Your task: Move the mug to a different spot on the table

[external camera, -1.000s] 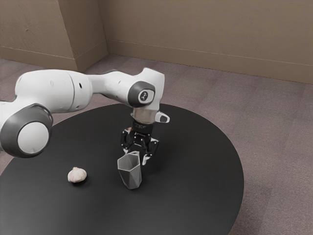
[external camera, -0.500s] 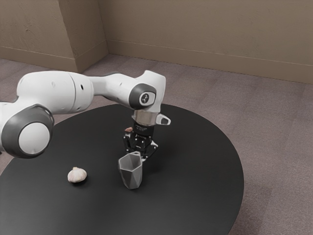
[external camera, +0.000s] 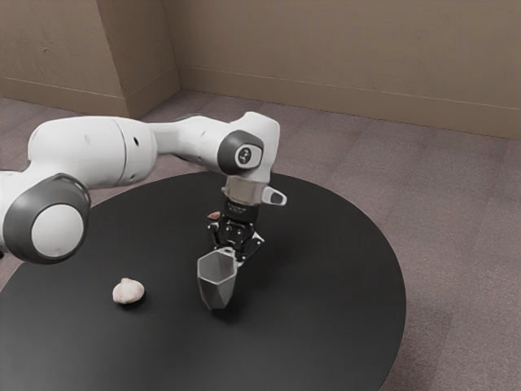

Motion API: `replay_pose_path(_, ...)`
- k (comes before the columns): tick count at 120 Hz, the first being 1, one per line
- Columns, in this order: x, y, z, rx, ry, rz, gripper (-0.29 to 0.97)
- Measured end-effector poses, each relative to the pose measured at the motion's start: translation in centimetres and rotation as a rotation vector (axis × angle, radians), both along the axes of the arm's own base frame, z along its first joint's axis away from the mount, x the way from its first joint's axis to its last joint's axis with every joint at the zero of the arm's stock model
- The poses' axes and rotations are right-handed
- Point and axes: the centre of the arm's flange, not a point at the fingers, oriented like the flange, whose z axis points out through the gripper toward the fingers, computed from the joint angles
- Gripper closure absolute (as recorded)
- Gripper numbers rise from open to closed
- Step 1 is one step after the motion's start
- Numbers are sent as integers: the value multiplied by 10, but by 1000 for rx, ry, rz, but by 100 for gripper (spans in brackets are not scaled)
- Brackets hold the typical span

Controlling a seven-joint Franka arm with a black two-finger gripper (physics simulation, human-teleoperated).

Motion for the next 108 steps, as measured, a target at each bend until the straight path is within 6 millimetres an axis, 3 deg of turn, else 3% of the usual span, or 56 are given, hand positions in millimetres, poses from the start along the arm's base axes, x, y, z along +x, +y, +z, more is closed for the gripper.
replay_pose_path(17,12,10,14,0,-6,16,72)
replay_pose_path(40,30,46,19,-53,-22,54,72)
replay_pose_path(64,41,85,7,-38,-48,73,72)
replay_pose_path(108,38,115,-23,-39,-70,51,71)
